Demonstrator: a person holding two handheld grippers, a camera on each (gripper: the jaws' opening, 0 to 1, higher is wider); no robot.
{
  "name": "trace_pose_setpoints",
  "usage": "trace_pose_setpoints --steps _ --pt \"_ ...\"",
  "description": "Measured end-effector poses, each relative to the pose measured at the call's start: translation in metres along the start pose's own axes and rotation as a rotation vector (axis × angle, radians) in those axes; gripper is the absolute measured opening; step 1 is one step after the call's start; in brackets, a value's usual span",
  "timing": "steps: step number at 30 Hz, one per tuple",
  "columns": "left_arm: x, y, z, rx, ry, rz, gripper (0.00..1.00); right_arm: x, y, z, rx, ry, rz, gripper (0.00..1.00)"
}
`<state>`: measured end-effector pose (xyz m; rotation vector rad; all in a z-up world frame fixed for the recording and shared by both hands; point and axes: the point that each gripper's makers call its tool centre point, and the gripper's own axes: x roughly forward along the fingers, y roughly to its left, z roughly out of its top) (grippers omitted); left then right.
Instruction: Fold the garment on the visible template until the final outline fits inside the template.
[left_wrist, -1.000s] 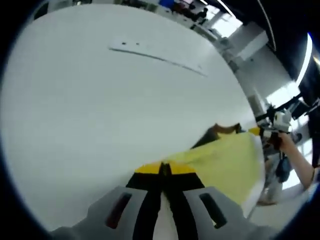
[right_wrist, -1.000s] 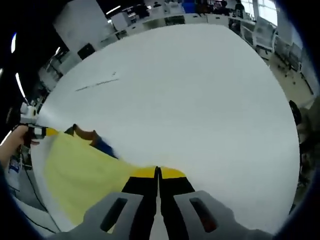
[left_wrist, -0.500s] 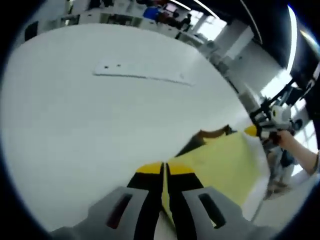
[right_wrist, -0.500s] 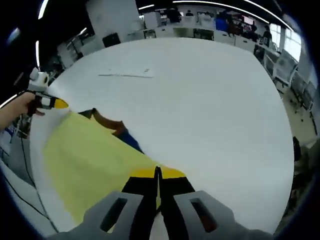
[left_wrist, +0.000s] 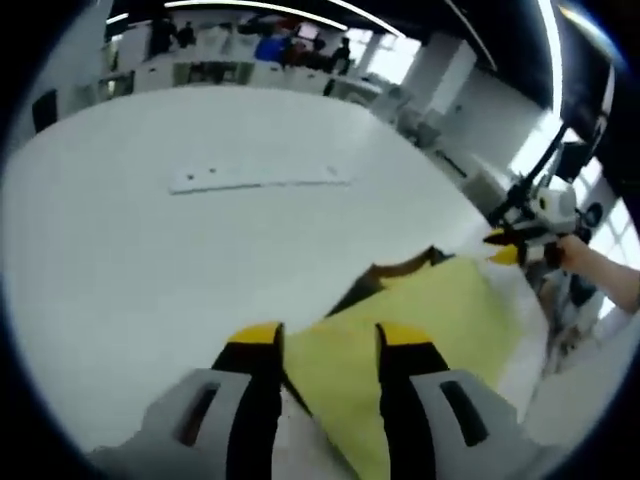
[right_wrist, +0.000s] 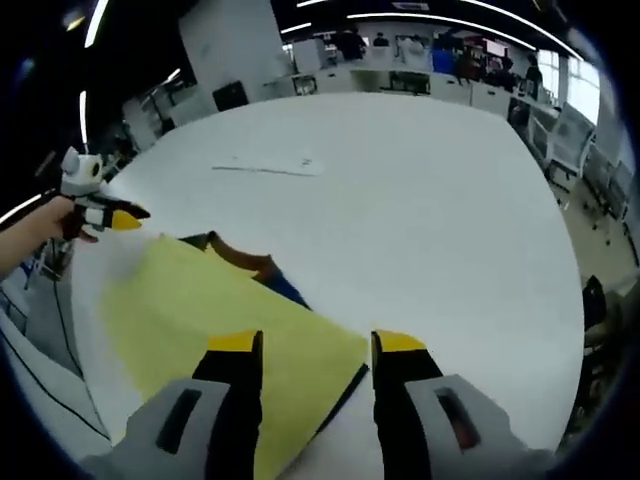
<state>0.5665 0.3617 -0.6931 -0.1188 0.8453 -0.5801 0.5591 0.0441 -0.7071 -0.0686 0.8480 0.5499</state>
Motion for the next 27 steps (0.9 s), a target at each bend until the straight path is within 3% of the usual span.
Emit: trace_pose_setpoints --steps 7,12,18,24,27 --pt "-0.035 -0.016 0.003 0.047 -0.060 0.018 0.57 -0.034 0.018 0.008 -0.052 -0.078 0.015 0.66" --pt "-0.054 -0.025 -0.003 0.069 -0.085 0.031 0.72 -0.056 0.031 0.007 -0.075 -0.121 0.014 0.77" --pt "-0.078 -0.042 -0.012 0.097 -0.121 0.021 0.83 -0.083 0.050 0.010 -0.112 -0.212 0.014 0.91" --pt "-0.099 -0.057 -0.019 0.123 -0.183 0.009 0.99 -0.103 0.061 0.001 -0.124 -0.247 0.012 1.00" --pt "-0.111 -0.063 -0.028 0.150 -0.184 0.012 0.99 -0.115 0.066 -0.007 -0.113 -0.256 0.014 1.00"
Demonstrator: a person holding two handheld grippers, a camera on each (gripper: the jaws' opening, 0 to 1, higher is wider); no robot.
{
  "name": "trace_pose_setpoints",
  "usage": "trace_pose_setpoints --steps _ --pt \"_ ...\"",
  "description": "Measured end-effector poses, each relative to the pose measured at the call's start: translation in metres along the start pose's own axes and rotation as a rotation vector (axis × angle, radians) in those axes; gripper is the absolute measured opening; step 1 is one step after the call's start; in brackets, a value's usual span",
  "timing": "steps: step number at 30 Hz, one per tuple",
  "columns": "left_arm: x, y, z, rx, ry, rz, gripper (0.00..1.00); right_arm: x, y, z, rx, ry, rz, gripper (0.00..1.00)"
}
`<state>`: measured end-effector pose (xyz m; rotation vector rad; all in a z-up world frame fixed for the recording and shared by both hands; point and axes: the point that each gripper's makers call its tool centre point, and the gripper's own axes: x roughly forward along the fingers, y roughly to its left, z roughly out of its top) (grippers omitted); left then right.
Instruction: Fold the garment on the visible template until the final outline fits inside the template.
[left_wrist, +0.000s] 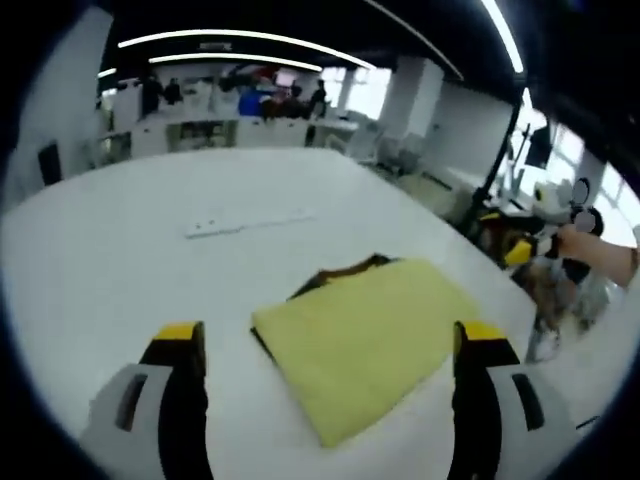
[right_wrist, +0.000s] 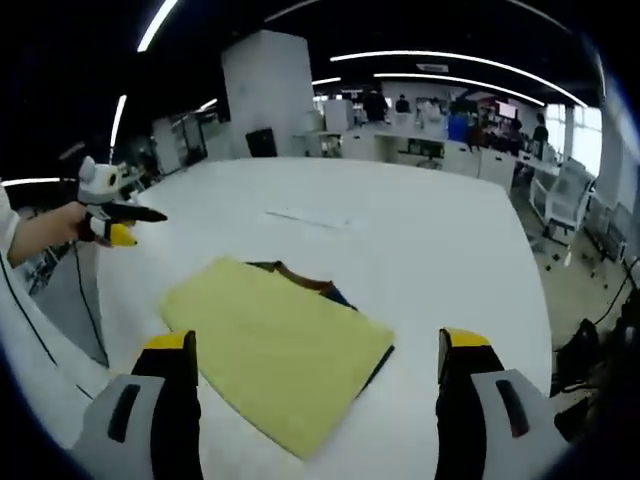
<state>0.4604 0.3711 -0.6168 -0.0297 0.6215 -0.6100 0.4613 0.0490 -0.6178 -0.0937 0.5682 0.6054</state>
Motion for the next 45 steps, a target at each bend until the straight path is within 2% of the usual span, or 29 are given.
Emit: trace_pose_setpoints --steps 7,11,15,22,38,45 --pt "-0.026 -0.013 -0.011 0.006 0.004 0.000 0.99 -0.028 0.015 -0.009 -0.008 -0.009 -0.003 1.00" --pt "-0.044 -0.022 -0.018 -0.022 -0.008 0.005 0.99 -0.046 0.025 -0.017 0.011 -0.019 0.003 1.00" --pt "-0.056 -0.029 -0.032 -0.045 0.011 0.015 0.99 -0.065 0.032 -0.027 0.046 -0.028 0.004 1.00" --pt "-0.070 -0.042 -0.046 -0.059 0.022 0.022 0.99 -0.085 0.033 -0.047 0.069 -0.012 -0.007 1.00" --pt "-0.069 -0.044 -0.038 -0.051 0.006 0.019 0.99 -0.082 0.030 -0.046 0.088 -0.017 -0.010 1.00" --pt "-0.068 -0.043 -0.039 -0.059 0.008 0.010 0.99 -0.081 0.029 -0.043 0.093 -0.026 -0.012 1.00"
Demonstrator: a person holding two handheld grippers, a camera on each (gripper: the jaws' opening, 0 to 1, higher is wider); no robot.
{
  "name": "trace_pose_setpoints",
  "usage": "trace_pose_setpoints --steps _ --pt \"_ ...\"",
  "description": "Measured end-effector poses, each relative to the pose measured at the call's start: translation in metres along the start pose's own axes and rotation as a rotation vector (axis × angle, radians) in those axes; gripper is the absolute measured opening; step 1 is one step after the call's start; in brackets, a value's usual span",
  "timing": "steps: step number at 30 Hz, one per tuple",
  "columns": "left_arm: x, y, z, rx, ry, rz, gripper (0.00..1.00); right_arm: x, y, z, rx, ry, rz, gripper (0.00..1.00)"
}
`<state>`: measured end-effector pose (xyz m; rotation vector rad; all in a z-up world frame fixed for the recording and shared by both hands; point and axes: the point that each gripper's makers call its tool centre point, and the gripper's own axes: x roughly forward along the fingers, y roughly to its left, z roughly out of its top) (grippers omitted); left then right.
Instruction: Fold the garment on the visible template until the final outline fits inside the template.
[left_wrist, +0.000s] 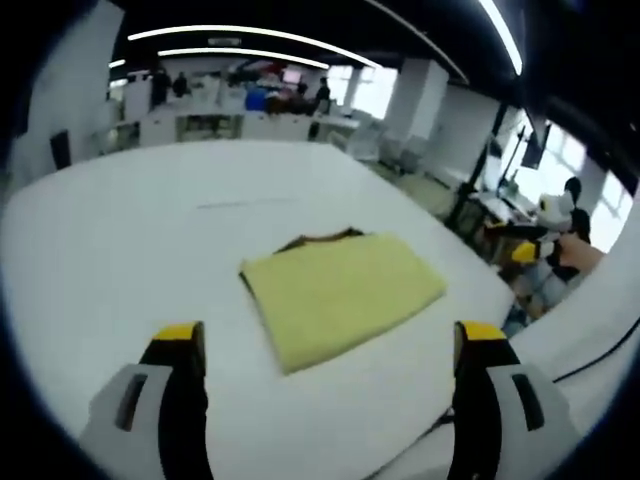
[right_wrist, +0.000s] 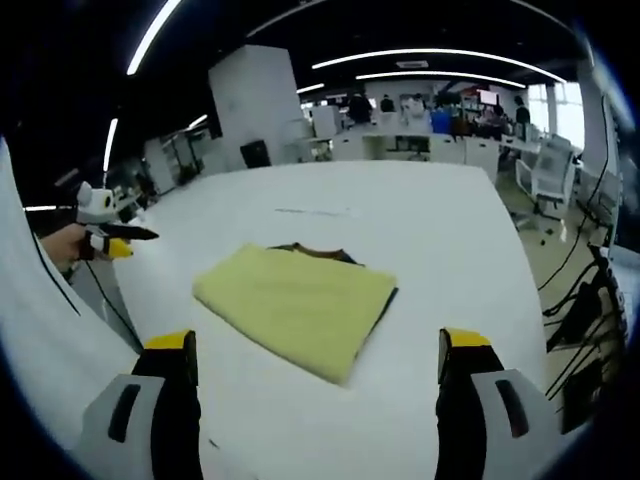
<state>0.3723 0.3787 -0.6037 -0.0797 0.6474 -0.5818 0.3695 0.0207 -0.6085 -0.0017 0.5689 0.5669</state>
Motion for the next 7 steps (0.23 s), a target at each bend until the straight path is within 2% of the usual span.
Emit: trace_pose_setpoints --steps 7 --pt "0.0032 0.0016 0.0022 -0.001 0.004 -0.003 0.99 0.0017 -0.0019 -0.0013 0.003 0.012 -0.003 1.00"
